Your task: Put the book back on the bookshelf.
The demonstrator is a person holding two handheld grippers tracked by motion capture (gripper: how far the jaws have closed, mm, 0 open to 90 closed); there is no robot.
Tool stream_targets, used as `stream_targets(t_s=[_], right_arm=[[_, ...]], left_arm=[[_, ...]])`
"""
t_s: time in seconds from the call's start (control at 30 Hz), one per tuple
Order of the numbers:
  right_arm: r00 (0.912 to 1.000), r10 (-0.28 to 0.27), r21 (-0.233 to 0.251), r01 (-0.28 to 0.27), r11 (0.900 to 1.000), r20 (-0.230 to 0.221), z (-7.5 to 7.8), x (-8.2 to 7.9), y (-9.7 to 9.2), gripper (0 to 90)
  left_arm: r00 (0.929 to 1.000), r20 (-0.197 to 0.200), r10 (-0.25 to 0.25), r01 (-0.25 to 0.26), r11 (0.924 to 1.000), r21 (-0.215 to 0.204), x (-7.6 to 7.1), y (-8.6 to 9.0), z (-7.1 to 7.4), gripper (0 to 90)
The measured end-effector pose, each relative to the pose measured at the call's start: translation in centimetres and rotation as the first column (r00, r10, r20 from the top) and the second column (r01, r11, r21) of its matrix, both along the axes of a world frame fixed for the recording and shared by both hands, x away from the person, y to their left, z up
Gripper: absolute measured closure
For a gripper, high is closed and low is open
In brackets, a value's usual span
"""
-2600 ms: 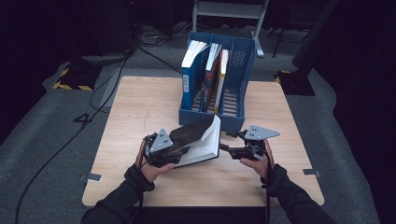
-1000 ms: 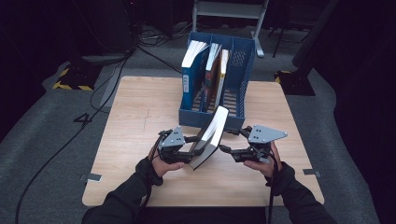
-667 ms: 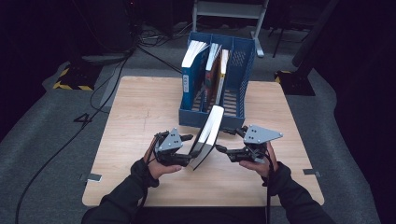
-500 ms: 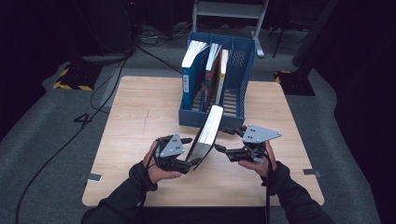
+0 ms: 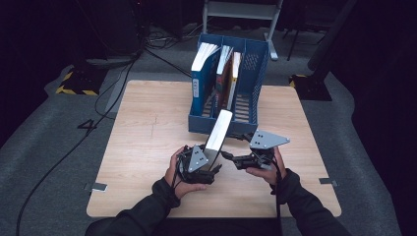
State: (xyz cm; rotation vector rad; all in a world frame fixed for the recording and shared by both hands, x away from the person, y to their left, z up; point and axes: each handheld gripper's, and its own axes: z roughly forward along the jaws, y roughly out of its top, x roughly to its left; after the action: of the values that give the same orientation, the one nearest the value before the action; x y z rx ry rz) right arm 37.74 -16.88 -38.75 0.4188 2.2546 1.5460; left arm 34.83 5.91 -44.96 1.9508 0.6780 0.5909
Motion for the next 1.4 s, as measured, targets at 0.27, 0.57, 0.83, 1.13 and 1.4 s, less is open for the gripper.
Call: stream_targets(t_s=[0.27,0.57,0.83,1.13,1.4], right_arm=[[0.9995,-0.031,0.000,0.031,0.9995,-0.003,-0.2,0.7,-0.1,31.2],[0.9965,-0.084,-0.013,0.084,0.9964,0.000,-0.1,1.2,-2.1,31.4],[0.9965,-0.084,-0.029,0.084,0.9961,-0.004,0.0,1.0,-4.3,29.0],[0.9978,0.059,-0.057,-0.060,0.9965,-0.030,0.4,0.0,-5.3,19.6],[0.9791,0.181,-0.017,-0.184,0.9829,-0.092,0.4,0.4,-4.5,21.5]], left_arm=[[1.0000,-0.005,0.003,-0.003,0.9984,-0.056,0.7,0.4,-0.1,31.8],[0.9989,0.004,-0.047,0.048,0.9984,-0.031,0.8,2.0,0.2,44.4],[0.9611,-0.078,-0.265,0.253,0.9575,-0.139,1.0,2.8,0.6,50.9],[0.8955,-0.098,-0.434,0.420,0.8975,-0.133,0.7,1.8,0.9,50.2],[0.8695,-0.093,-0.485,0.469,0.8696,-0.156,1.5,1.9,1.1,49.9]])
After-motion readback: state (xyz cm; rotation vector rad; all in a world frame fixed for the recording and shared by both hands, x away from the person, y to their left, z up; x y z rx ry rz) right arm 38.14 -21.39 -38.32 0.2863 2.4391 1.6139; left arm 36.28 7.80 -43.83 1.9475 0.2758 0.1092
